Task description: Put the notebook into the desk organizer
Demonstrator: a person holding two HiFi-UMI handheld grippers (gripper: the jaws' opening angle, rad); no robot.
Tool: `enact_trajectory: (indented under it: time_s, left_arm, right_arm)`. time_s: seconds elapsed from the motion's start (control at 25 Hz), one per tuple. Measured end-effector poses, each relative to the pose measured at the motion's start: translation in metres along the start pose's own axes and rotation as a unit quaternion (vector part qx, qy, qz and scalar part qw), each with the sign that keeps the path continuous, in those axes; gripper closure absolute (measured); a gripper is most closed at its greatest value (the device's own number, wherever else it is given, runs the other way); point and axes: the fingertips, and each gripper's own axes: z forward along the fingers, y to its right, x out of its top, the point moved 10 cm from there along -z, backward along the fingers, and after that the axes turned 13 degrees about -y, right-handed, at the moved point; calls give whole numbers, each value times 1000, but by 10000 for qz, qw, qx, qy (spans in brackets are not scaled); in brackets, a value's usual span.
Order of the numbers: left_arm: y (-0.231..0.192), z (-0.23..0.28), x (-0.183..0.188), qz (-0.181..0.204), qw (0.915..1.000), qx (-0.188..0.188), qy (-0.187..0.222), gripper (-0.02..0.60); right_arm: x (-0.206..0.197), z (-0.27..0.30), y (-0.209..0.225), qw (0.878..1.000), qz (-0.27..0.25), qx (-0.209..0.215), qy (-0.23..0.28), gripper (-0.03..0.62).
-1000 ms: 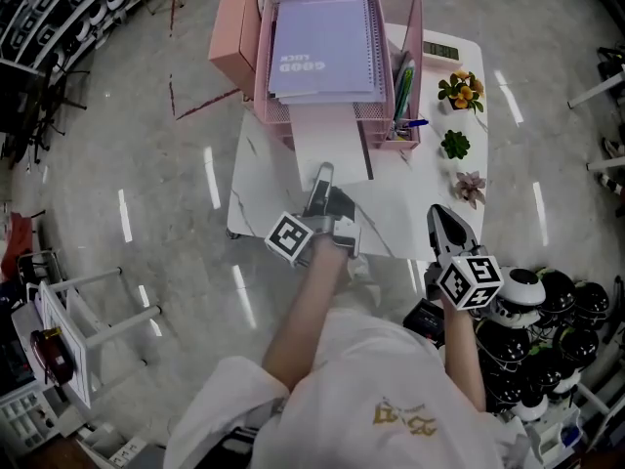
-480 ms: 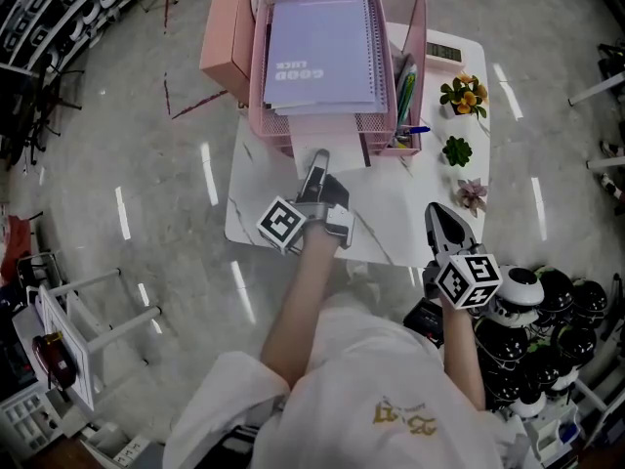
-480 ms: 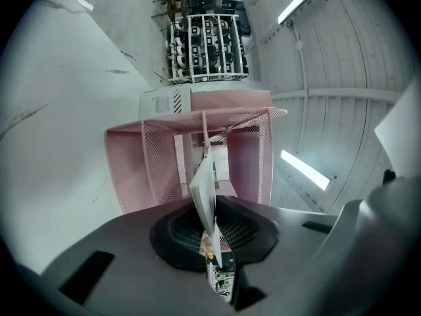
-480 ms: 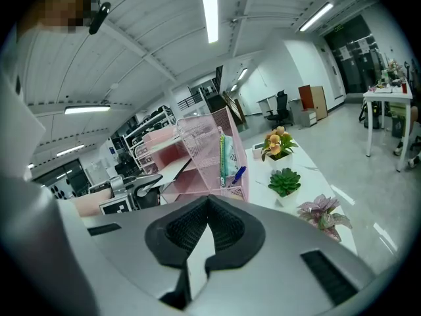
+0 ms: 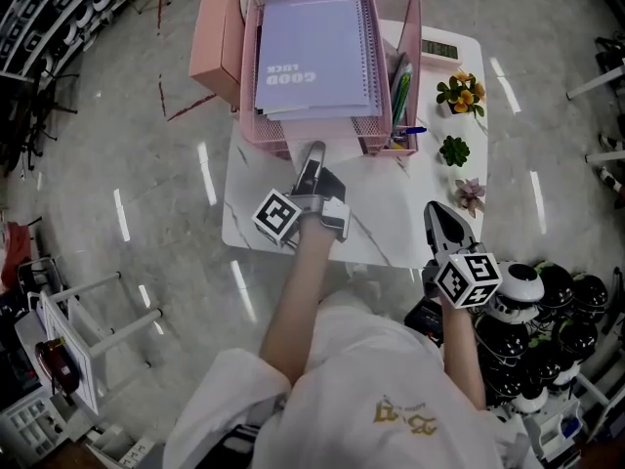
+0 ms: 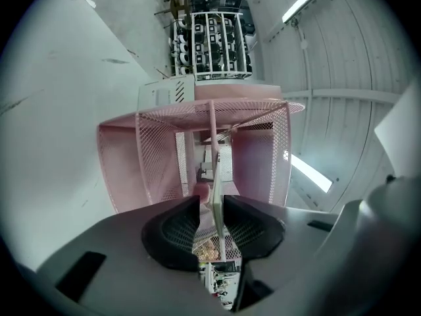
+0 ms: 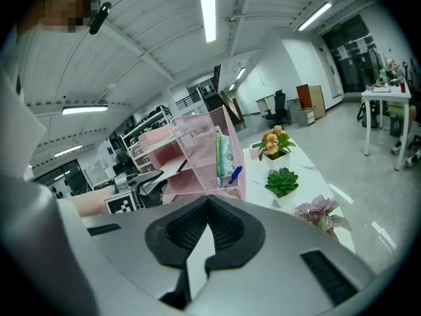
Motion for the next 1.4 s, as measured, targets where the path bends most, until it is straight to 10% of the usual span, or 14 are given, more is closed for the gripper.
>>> enact_trajectory:
  time_s: [0.28,0.52,0.72,0.88,1.08,1.2,1.4]
  left_arm:
    - [-7,2,5,11,9999,53,99,411]
    - [-6,-26,-3,43,9986,449,257,217]
    - [6,-58,-24,659,9954,685,84,242]
    - [28,-78,-51,1358,9890,574,-71,378]
    - [67,-105,-88,2836,9526,1098,13,558]
    - [92,-118,-107,3750,9168,1370,121,563]
    - [119,-137,-137,4427,8822,1576,300,563]
  right_arm:
    - [4,-5,3,9999,-23,-46,104,582]
    - [7,-16,-2,9997,-136,47,195,582]
    - [10,-26,-12,9987,-306,282,306,582]
    - [17,-36,-21,9958,-580,579,410,582]
    - [20,-52,-32,9887,-964,1058,453,582]
    - [25,-66,-34,9840,-1199,1204,539,582]
    - [24,-89,-33,9777,-1471,1362,632,582]
